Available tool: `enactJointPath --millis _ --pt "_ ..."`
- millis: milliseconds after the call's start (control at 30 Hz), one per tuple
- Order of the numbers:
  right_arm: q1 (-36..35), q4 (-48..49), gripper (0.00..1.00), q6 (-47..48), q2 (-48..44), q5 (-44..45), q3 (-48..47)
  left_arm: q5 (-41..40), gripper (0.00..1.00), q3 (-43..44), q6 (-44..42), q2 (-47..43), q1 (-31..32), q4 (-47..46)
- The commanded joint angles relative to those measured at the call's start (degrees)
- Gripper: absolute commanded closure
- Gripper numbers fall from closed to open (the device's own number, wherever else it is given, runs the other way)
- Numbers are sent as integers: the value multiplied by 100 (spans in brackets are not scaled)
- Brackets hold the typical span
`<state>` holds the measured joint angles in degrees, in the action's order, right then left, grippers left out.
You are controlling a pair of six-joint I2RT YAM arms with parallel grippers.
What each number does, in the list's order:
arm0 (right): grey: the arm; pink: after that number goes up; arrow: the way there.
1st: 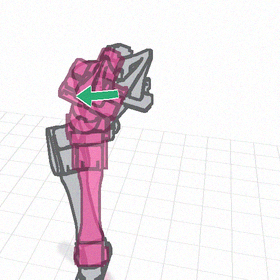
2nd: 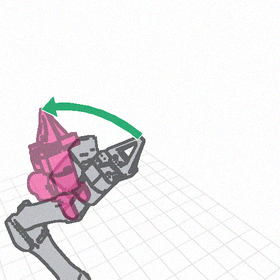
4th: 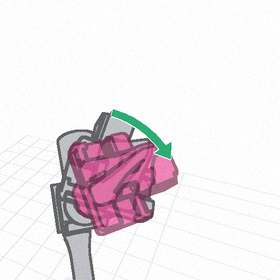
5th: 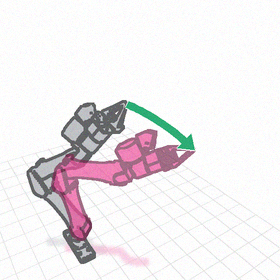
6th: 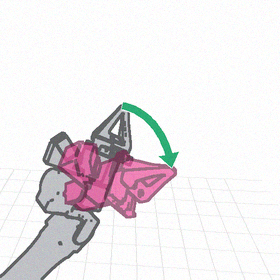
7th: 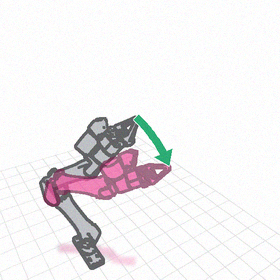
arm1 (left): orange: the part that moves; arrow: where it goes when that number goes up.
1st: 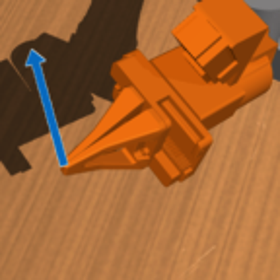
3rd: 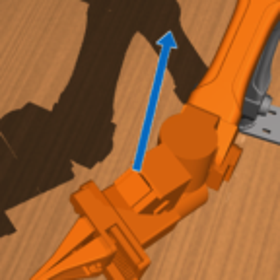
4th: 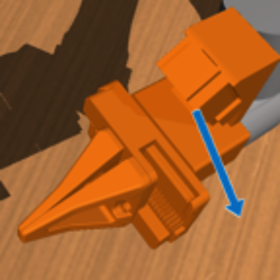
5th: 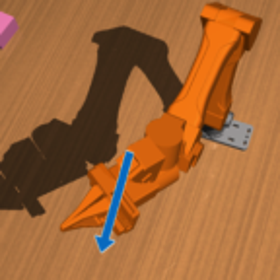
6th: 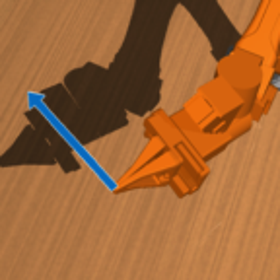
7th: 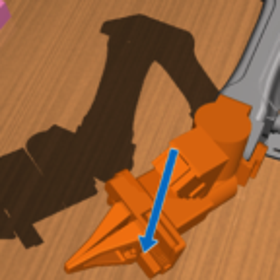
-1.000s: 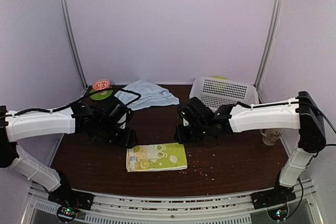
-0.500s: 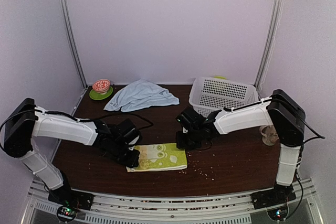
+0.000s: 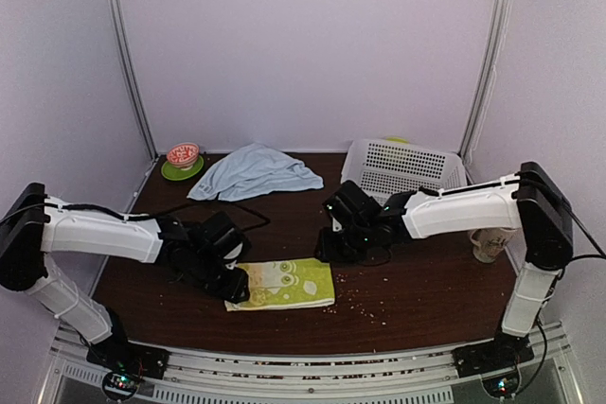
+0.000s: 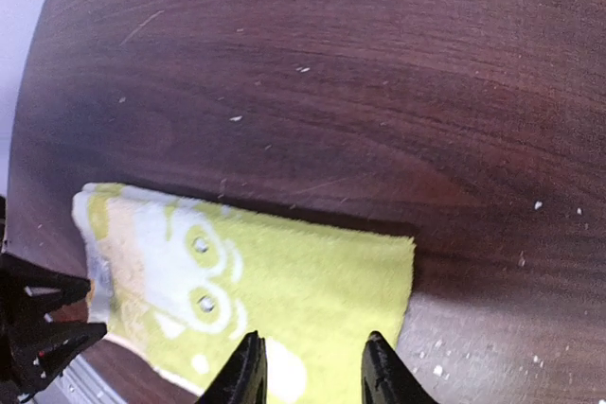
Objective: Roll the towels
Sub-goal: Smooth out the towel at the center of the board.
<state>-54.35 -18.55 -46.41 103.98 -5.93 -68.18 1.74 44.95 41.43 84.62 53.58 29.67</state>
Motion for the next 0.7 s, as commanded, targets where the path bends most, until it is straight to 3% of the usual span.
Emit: enactJointPath --millis 0,167,300,400,667 --pt "-266 71 65 -130 -650 79 651 26 50 716 -262 -528 4 630" --pt "-397 1003 62 -687 -879 -337 1603 -147 45 1268 -443 -453 -37 592" --pt "-397 1713 49 -1205 -872 -403 2021 -235 46 1564 -578 186 -333 494" --pt "-382 2010 44 -1536 -870 -350 2221 -366 48 1651 -598 572 -478 491" --pt "-228 2863 44 -2202 -733 -539 2774 -730 54 1149 -335 1008 -878 399"
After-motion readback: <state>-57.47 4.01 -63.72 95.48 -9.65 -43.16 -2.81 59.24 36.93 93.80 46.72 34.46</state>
